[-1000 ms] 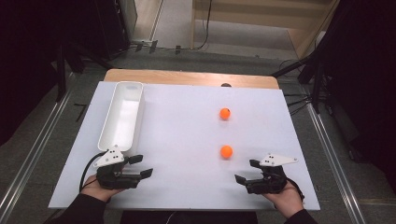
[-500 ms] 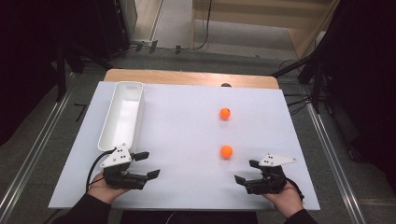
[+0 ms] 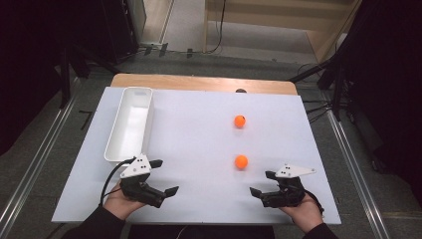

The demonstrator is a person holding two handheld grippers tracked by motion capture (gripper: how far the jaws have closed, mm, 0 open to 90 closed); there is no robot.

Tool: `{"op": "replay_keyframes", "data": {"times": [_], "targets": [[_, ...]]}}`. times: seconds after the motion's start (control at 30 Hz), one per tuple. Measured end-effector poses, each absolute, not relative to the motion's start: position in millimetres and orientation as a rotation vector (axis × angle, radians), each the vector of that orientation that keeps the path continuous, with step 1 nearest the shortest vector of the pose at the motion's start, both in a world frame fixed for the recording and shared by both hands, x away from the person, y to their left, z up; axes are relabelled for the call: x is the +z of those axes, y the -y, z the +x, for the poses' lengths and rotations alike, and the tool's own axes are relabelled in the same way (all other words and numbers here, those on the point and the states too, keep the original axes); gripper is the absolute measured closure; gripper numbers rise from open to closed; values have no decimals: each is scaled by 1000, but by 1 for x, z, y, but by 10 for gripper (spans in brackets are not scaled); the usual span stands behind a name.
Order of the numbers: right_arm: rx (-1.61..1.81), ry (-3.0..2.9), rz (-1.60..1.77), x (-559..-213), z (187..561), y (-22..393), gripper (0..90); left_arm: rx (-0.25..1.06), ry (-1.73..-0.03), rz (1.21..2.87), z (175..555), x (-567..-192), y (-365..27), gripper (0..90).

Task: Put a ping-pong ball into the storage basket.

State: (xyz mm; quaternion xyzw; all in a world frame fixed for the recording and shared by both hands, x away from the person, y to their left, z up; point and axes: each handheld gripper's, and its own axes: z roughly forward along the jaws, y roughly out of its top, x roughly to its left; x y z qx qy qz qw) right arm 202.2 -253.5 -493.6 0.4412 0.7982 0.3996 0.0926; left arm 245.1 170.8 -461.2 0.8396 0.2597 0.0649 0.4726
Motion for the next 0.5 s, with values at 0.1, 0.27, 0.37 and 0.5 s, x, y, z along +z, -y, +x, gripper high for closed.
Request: {"op": "replay_keyframes", "data": {"times": [0.1, 0.27, 0.37, 0.5], "targets": [[1185, -2370, 1310, -494, 202, 253, 123, 143, -633, 2055, 246, -462, -168, 0], [1181, -2373, 1307, -494, 202, 254, 123, 152, -623, 2065, 247, -464, -163, 0], [1181, -2373, 1306, -494, 202, 254, 123, 160, -626, 2055, 250, -463, -161, 0], [1180, -2374, 1306, -494, 202, 254, 123, 152, -632, 2043, 252, -464, -160, 0]]}}
